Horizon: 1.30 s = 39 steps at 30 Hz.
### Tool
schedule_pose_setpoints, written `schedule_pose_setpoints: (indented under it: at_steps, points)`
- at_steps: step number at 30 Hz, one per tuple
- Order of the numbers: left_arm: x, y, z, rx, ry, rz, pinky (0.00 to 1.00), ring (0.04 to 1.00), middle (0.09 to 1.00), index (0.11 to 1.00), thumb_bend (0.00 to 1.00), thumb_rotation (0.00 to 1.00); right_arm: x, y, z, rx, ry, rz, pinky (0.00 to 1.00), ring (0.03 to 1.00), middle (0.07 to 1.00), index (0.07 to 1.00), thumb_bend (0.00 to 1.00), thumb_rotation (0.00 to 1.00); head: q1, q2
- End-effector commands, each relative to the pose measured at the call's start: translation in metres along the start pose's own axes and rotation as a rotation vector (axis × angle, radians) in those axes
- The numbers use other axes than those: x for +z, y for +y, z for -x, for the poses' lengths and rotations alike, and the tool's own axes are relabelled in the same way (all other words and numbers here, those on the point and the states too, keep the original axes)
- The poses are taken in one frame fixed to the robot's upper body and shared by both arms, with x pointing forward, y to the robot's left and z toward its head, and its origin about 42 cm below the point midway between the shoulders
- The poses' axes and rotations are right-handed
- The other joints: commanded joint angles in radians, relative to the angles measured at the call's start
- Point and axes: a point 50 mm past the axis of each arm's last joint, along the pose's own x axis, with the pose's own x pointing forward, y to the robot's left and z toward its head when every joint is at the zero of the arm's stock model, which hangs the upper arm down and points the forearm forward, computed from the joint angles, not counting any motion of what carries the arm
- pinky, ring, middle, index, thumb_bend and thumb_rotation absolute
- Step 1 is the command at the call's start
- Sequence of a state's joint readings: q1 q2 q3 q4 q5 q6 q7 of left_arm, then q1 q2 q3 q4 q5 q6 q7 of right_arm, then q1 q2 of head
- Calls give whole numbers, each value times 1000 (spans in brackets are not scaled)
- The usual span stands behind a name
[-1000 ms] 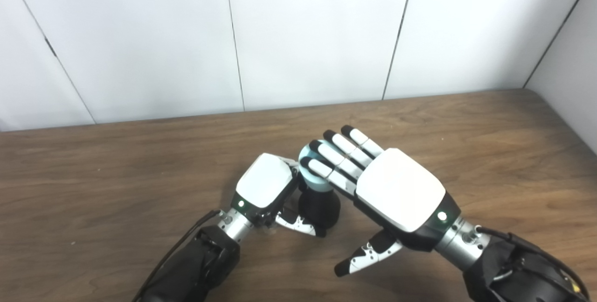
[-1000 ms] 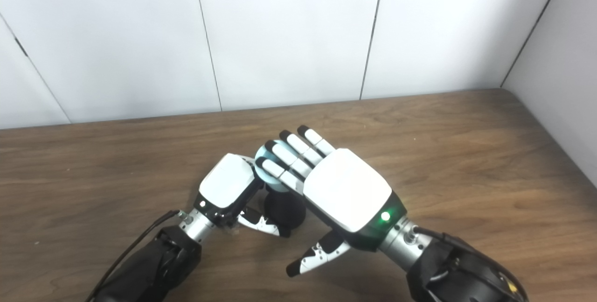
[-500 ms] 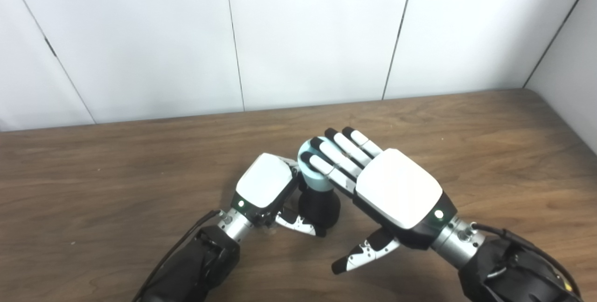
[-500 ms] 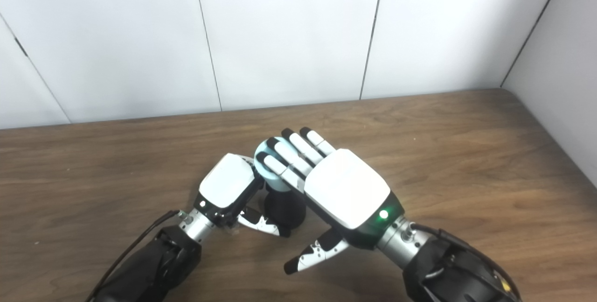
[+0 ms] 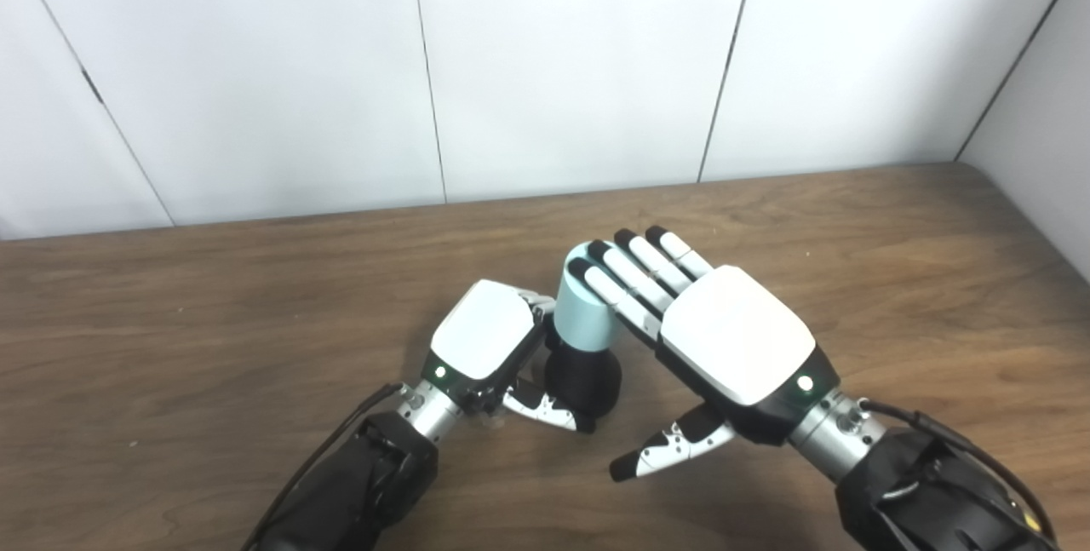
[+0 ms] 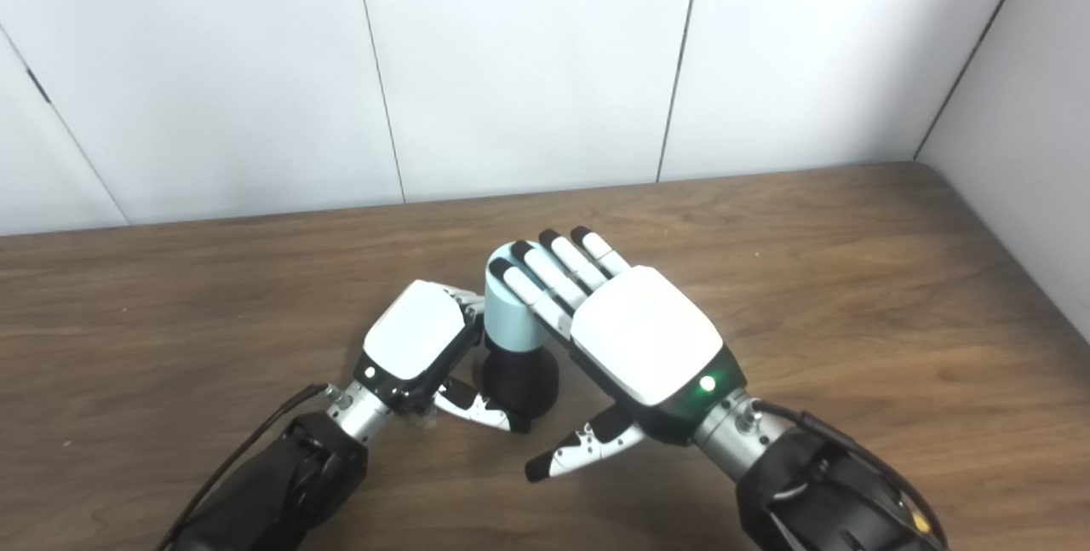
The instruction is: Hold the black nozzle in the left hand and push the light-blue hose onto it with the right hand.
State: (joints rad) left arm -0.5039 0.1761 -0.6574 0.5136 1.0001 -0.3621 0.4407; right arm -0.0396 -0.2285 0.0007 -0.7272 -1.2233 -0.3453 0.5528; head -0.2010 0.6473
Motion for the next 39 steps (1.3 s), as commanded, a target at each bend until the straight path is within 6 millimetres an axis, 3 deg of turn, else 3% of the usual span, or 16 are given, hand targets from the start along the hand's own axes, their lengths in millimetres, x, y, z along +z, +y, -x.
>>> schedule_pose_setpoints:
  at_steps: [1,10,21,39]
  points:
    - [45,-107,119,-336,148,166,286,325,401,521,514,0,-15,-3,1,-25,60,-26,1000,1000,1000,1000,835,885,-1,2]
    - [46,-107,118,-336,146,163,301,346,407,526,514,0,-19,0,5,-3,84,-62,1000,1000,1000,1000,836,914,0,3]
    - [48,-108,114,-332,144,164,316,358,415,529,514,0,-8,-3,4,2,28,-69,1000,1000,1000,994,830,809,0,-2]
    - [51,-109,110,-336,143,169,327,369,420,530,514,0,3,-8,2,-21,-31,-102,1000,1000,1000,966,852,768,-3,2]
